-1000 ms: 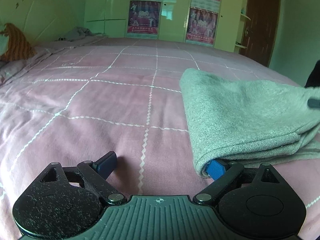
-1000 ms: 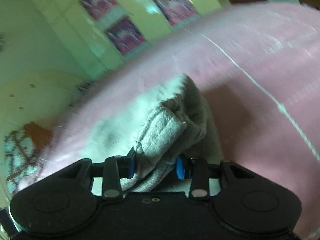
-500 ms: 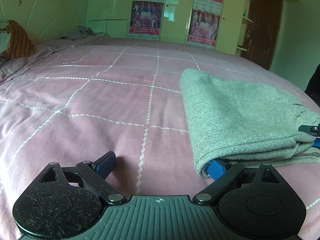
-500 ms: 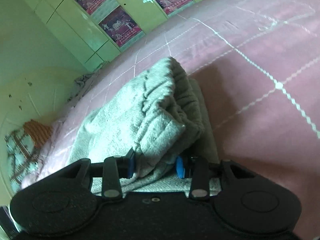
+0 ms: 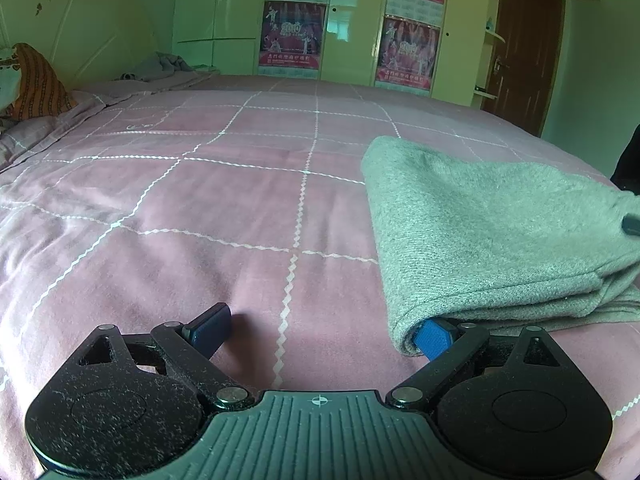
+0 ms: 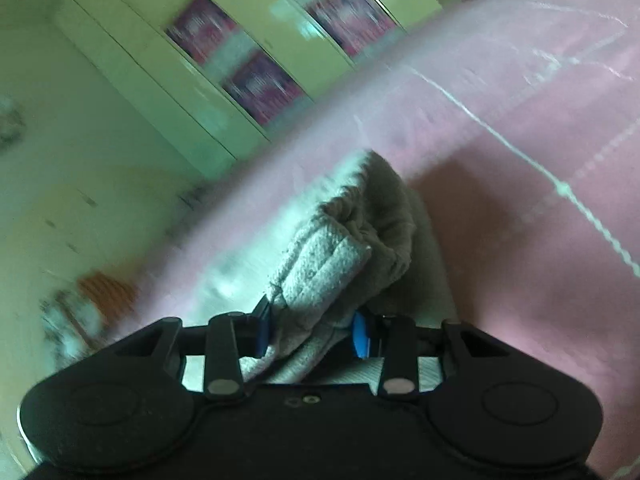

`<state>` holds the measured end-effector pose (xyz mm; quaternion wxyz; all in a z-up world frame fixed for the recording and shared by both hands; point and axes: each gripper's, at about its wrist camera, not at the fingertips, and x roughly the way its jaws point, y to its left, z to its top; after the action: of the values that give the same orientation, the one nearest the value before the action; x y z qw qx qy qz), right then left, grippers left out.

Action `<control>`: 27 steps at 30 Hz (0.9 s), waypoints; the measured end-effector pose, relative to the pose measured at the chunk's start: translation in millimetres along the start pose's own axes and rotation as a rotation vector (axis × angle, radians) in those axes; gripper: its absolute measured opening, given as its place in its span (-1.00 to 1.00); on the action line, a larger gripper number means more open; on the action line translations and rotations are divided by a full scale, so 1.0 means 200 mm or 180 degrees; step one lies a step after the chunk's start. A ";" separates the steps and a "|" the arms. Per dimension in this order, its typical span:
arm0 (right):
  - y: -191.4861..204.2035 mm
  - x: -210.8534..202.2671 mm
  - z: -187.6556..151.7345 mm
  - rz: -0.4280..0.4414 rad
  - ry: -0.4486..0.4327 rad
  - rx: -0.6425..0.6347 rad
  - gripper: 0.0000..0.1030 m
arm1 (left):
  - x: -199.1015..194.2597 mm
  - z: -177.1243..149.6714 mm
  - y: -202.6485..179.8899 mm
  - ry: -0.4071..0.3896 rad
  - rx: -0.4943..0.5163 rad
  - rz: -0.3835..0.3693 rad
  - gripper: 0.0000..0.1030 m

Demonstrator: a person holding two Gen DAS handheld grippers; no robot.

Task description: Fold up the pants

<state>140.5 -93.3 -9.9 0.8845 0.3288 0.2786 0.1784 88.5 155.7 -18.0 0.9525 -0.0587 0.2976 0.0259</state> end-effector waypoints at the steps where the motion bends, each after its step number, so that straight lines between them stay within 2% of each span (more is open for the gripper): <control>1: 0.00 0.00 -0.01 -0.0005 -0.0011 -0.0023 -0.25 | 0.00 0.00 0.00 -0.0001 0.0004 -0.0004 0.84; 3: -0.05 0.07 -0.02 -0.0332 0.0279 -0.0020 -0.28 | 0.00 0.00 -0.01 -0.0001 0.0016 0.0003 0.85; 4: -0.08 0.09 -0.03 -0.0357 0.0354 0.0044 -0.31 | 0.00 0.00 -0.01 0.0003 0.0017 0.0003 0.85; 6: -0.10 0.07 -0.03 -0.0290 0.0325 0.0109 -0.30 | 0.00 0.00 0.00 0.0008 -0.0001 0.0014 0.85; 9: -0.07 0.07 -0.04 -0.0349 0.0331 -0.0015 -0.29 | 0.01 0.00 0.00 0.0011 -0.0001 0.0018 0.85; 12: -0.08 0.07 -0.04 -0.0329 0.0309 0.0046 -0.26 | 0.00 0.00 0.01 -0.0003 -0.0050 0.0009 0.85; 15: -0.04 0.09 -0.01 -0.0239 0.0140 -0.0033 -0.25 | 0.01 0.00 0.02 0.0006 -0.0083 -0.0008 0.85; 17: -0.05 0.13 -0.03 -0.0377 0.0242 -0.0115 -0.29 | 0.01 -0.01 0.01 0.0013 -0.0044 0.0011 0.86; 20: -0.07 0.14 -0.02 -0.0385 0.0277 -0.0055 -0.28 | 0.01 -0.01 0.02 0.0023 -0.0063 0.0010 0.86; 23: -0.01 0.12 -0.02 -0.0406 0.0217 -0.0204 -0.24 | 0.01 -0.01 0.02 0.0038 -0.0063 0.0020 0.86; 25: -0.02 0.13 -0.02 -0.0448 0.0291 -0.0270 -0.25 | 0.00 -0.01 0.02 0.0071 -0.0043 0.0019 0.86; 27: -0.05 0.13 -0.01 -0.0387 0.0368 -0.0142 -0.20 | -0.02 -0.01 0.03 0.0099 -0.0044 0.0024 0.86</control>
<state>160.7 -86.8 -27.6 0.8833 0.2807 0.3447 0.1492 83.0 161.5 -17.1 0.9472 -0.0645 0.3125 0.0306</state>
